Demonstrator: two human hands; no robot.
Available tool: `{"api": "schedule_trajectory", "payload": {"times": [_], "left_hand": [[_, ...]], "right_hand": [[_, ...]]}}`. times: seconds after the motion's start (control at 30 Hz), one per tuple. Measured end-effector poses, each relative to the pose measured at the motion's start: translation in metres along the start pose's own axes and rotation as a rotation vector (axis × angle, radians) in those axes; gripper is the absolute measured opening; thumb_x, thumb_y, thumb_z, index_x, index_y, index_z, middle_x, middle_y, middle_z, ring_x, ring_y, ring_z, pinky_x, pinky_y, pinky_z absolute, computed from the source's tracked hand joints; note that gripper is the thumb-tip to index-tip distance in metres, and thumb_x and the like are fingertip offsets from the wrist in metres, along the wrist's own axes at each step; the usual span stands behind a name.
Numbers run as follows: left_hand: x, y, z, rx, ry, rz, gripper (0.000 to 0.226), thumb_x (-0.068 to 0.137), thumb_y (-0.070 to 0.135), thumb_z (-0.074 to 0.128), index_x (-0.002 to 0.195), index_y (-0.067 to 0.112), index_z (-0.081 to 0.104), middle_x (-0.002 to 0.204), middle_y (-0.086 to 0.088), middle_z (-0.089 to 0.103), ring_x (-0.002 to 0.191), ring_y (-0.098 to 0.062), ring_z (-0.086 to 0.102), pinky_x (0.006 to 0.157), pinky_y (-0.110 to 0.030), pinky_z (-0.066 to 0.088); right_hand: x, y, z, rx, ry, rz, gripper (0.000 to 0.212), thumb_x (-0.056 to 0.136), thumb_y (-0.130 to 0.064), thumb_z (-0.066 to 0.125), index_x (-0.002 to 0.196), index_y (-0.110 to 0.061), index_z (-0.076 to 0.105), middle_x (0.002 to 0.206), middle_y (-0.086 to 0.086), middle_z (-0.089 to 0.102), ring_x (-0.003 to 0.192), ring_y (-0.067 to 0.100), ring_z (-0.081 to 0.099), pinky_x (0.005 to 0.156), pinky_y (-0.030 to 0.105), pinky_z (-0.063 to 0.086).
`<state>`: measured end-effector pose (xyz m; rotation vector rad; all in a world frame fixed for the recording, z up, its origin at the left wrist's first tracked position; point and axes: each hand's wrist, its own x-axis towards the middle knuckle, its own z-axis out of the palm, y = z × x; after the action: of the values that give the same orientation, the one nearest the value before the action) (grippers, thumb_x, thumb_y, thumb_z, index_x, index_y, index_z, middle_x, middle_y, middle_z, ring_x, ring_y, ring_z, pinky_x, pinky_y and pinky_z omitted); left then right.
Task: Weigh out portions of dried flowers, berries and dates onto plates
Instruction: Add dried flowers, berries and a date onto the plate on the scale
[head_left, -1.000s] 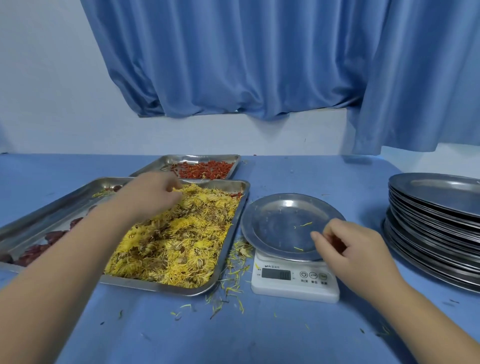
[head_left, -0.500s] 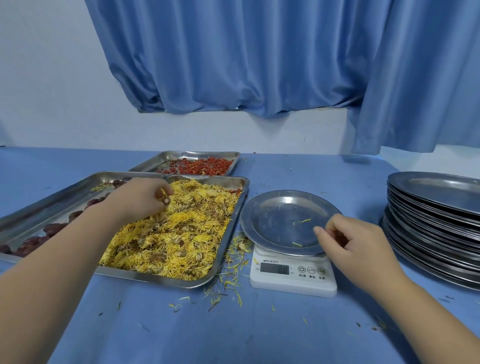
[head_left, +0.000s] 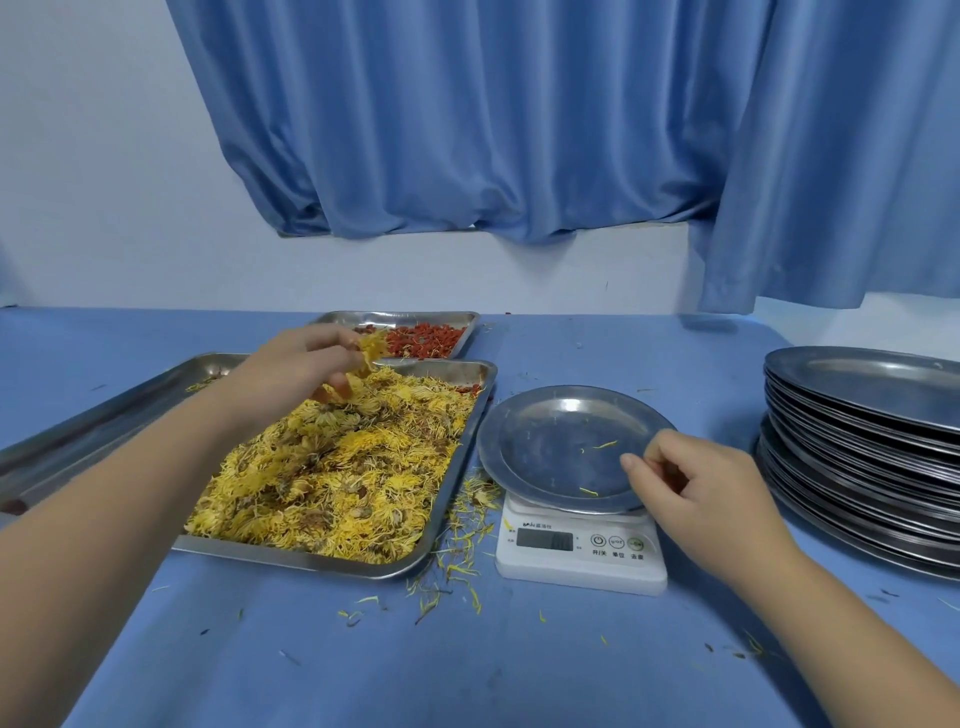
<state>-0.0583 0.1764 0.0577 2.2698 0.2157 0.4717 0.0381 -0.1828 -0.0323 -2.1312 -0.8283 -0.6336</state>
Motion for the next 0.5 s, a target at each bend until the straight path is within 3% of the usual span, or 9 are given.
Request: {"api": "schedule_trajectory", "payload": {"times": [0.1, 0.23, 0.37, 0.5], "left_hand": [[0.0, 0.02, 0.025, -0.012, -0.11, 0.048, 0.031, 0.098, 0.023, 0.052, 0.077, 0.039, 0.068, 0.071, 0.014, 0.067, 0.081, -0.016, 0.068, 0.08, -0.038, 0.053], [0.011, 0.042, 0.077, 0.111, -0.226, 0.077, 0.009, 0.092, 0.035, 0.059, 0.094, 0.038, 0.067, 0.09, 0.018, 0.069, 0.082, -0.001, 0.065, 0.074, -0.025, 0.047], [0.025, 0.055, 0.132, 0.162, -0.334, 0.123, 0.014, 0.083, 0.036, 0.072, 0.096, 0.034, 0.068, 0.085, 0.016, 0.066, 0.075, 0.007, 0.06, 0.066, -0.012, 0.042], [0.037, 0.06, 0.158, 0.281, -0.336, 0.128, 0.026, 0.074, 0.046, 0.078, 0.094, 0.035, 0.065, 0.089, 0.01, 0.063, 0.081, -0.006, 0.06, 0.069, -0.023, 0.045]], "right_hand": [[0.0, 0.0, -0.001, 0.025, 0.016, 0.011, 0.036, 0.083, -0.024, 0.067, 0.057, -0.018, 0.043, 0.05, -0.002, 0.045, 0.056, 0.016, 0.044, 0.05, 0.033, 0.039], [0.0, 0.001, -0.002, 0.029, 0.014, 0.023, 0.036, 0.083, -0.025, 0.066, 0.057, -0.017, 0.043, 0.048, -0.004, 0.044, 0.055, 0.017, 0.043, 0.051, 0.033, 0.039], [0.001, 0.001, -0.003, 0.02, 0.0, 0.028, 0.037, 0.084, -0.027, 0.065, 0.058, -0.017, 0.041, 0.048, -0.005, 0.041, 0.051, 0.014, 0.04, 0.053, 0.035, 0.04], [0.001, 0.002, -0.005, 0.033, -0.005, 0.029, 0.038, 0.085, -0.028, 0.064, 0.058, -0.019, 0.04, 0.048, -0.006, 0.039, 0.051, 0.014, 0.039, 0.053, 0.035, 0.04]]}}
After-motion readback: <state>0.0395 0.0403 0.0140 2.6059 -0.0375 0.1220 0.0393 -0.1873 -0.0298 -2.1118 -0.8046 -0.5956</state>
